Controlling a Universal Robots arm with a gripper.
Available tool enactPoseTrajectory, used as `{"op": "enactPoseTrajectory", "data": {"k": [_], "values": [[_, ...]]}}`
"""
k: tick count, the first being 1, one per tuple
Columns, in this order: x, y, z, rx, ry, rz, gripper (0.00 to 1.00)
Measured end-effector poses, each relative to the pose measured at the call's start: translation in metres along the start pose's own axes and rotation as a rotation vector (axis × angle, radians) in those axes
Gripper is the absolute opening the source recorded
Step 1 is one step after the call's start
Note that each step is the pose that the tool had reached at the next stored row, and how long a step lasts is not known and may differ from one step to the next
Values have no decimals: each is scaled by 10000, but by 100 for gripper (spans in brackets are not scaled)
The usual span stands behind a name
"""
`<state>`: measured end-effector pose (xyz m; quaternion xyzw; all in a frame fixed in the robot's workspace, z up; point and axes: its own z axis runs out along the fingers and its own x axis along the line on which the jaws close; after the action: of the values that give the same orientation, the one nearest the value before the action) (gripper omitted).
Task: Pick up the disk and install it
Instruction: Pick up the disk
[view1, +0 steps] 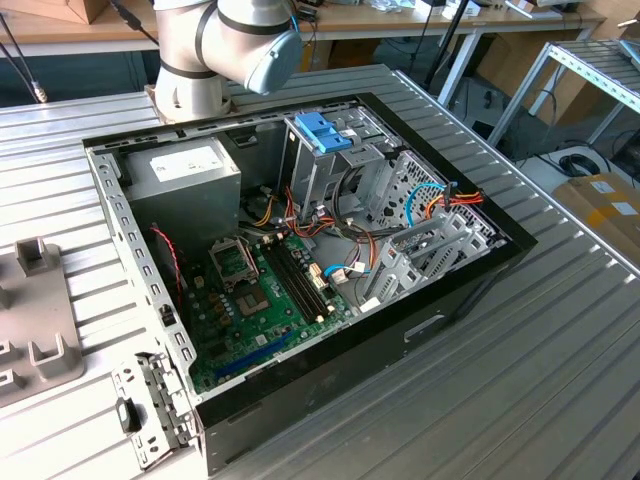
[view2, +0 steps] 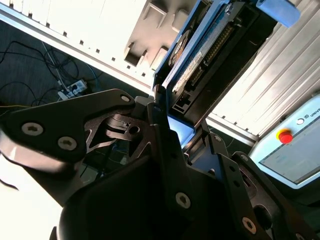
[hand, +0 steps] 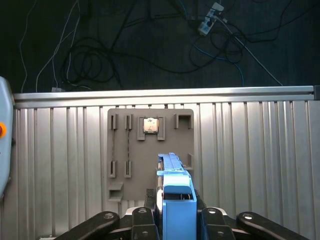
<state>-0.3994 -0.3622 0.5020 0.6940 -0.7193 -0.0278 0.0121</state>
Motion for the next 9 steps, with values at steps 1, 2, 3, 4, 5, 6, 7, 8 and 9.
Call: {"op": "enactPoseTrajectory", "data": {"k": [1, 2, 3, 4, 5, 6, 7, 8, 9], "values": [[0, 0, 0, 0, 0, 0, 37], [0, -1, 0, 0, 0, 0, 37], [0, -4, 0, 0, 0, 0, 37], [0, -6, -1, -1, 0, 0, 37], [0, -8, -1, 0, 0, 0, 37], [0, -11, -1, 0, 0, 0, 37], [0, -12, -1, 0, 0, 0, 37], [0, -14, -1, 0, 0, 0, 37], [0, -17, -1, -1, 0, 0, 37]]}}
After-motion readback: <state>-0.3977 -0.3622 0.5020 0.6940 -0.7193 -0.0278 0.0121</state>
